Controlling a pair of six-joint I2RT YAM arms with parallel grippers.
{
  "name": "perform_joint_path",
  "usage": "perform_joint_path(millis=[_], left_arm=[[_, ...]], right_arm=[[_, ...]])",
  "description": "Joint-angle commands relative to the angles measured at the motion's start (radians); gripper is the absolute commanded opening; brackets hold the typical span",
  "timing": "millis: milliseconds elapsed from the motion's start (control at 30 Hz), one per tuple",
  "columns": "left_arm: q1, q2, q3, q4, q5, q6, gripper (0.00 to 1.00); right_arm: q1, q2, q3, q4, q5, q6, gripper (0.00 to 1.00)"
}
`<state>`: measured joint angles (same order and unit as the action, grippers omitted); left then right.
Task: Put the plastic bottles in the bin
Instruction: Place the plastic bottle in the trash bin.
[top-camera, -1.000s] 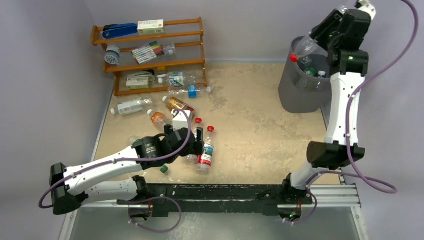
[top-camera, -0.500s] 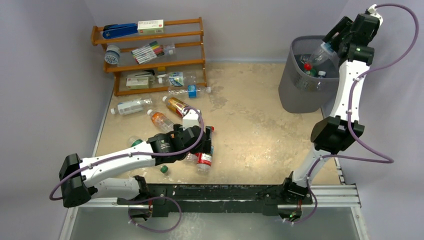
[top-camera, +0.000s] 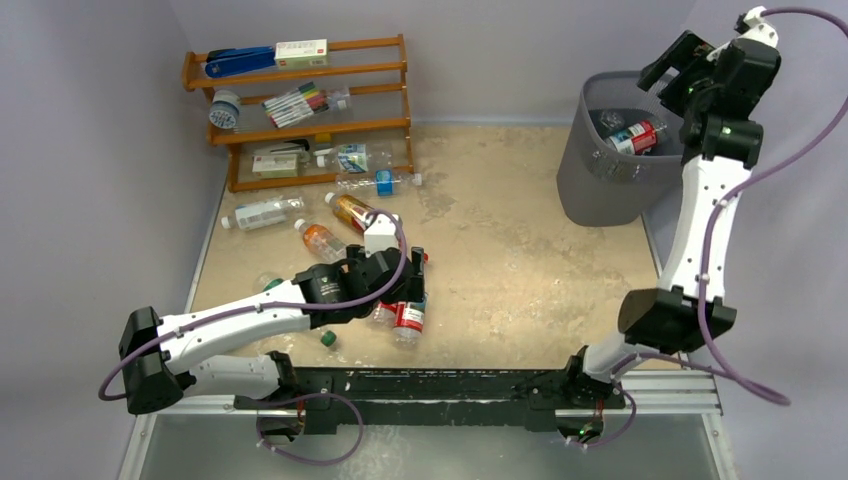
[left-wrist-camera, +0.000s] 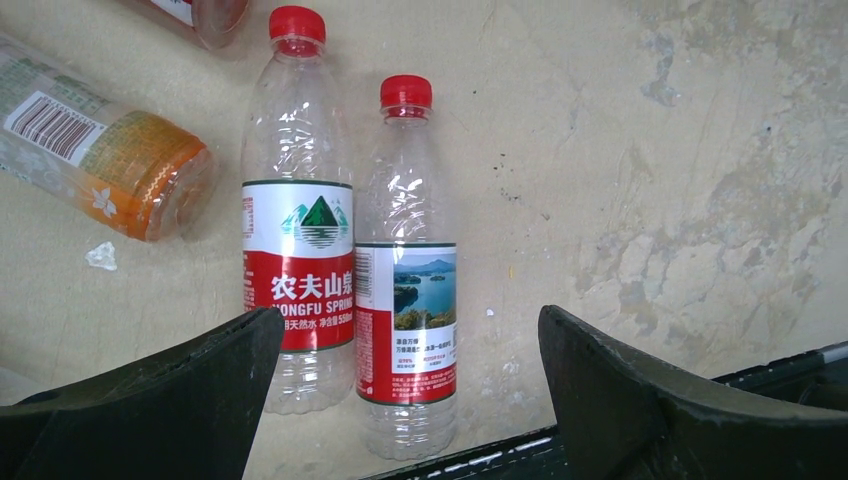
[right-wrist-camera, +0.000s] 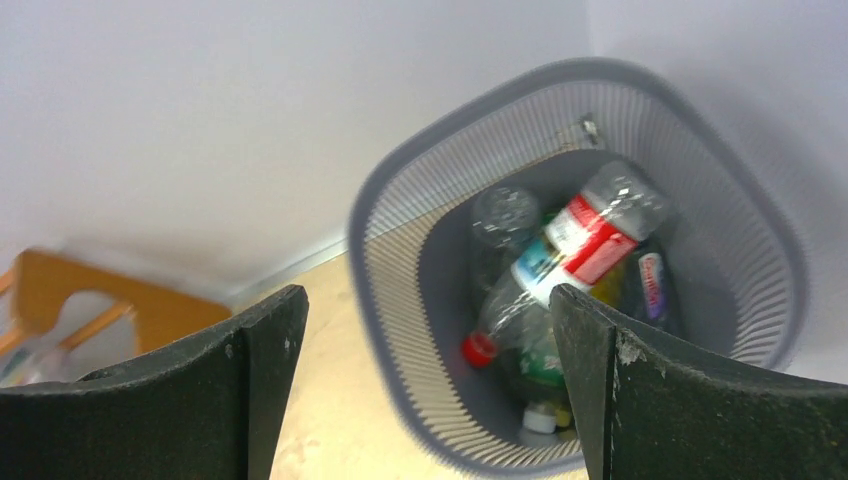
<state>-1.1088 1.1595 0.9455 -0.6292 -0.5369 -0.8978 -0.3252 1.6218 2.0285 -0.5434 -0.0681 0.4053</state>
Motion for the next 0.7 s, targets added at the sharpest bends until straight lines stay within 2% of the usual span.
perform_joint_path(millis=[0, 133, 433, 667], left_arm=[[-0.005, -0.005, 0.066, 0.003, -0.033, -0.002, 1.00], [-0.005, -0.021, 0.060, 0.004, -0.048, -0.010, 1.00], [-0.005, -0.071, 0.045, -0.015, -0.096, -0.031, 1.00], [-0.005, -0.139, 0.016, -0.059, -0.131, -0.051, 1.00]], right_arm=[[0.065, -0.128, -0.068, 0.062, -0.140, -0.036, 0.93], [0.171, -0.188, -0.117, 0.025, -0.150, -0.055, 0.93], [0.340, -0.348, -0.363, 0.028, -0.286, -0.013, 0.93], [0.431, -0.473, -0.692, 0.158, -0.456, 0.085, 0.92]])
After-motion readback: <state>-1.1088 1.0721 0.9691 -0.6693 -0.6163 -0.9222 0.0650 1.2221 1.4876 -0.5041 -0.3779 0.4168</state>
